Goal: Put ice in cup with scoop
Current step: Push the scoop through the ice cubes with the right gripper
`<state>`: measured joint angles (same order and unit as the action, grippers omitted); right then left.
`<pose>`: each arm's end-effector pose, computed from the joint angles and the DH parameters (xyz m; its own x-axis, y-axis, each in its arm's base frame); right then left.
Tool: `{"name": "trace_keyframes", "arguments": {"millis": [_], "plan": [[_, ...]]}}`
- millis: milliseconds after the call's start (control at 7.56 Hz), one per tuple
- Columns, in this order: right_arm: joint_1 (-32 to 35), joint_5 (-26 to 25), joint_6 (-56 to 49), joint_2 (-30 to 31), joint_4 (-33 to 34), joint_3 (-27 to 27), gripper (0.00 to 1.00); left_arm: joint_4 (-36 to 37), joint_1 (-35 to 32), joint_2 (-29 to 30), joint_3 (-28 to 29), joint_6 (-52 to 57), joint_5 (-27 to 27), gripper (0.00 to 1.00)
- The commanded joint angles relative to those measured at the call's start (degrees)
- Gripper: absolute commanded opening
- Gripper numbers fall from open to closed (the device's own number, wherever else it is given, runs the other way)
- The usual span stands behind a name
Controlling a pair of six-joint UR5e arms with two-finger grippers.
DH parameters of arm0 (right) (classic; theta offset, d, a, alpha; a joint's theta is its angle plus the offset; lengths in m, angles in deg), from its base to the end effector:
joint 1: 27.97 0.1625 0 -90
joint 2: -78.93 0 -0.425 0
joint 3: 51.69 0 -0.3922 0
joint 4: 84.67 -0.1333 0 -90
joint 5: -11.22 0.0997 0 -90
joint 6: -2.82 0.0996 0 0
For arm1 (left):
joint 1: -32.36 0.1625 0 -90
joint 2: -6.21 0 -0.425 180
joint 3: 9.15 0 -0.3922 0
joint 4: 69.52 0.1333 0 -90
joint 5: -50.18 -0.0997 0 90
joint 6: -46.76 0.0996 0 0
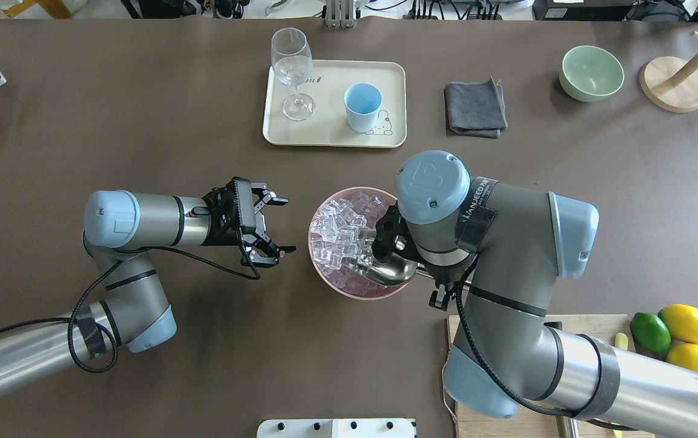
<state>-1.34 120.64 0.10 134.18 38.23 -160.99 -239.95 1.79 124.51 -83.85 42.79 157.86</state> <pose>-0.4909 -0.3582 0.2458 0.2756 -0.9157 0.2926 0.8477 0.3750 0.3751 0.5265 -0.4307 0.3433 0.2194 0.9743 -0.0510 0.0669 0.0371 0.9971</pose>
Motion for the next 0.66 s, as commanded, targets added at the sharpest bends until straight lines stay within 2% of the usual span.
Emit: {"name": "trace_keyframes", "arguments": {"millis": [0,529], "plan": [[0.0,-0.08,0.0,1.42,-2.3,-0.82,0.0,0.0,-0.01,-0.08,0.0,0.02,-0.01,0.98],[0.0,0.0,-0.09,3.45,-4.51,-3.11,0.0,-0.09,-0.09,0.0,-0.09,0.02,-0.01,0.98]]}}
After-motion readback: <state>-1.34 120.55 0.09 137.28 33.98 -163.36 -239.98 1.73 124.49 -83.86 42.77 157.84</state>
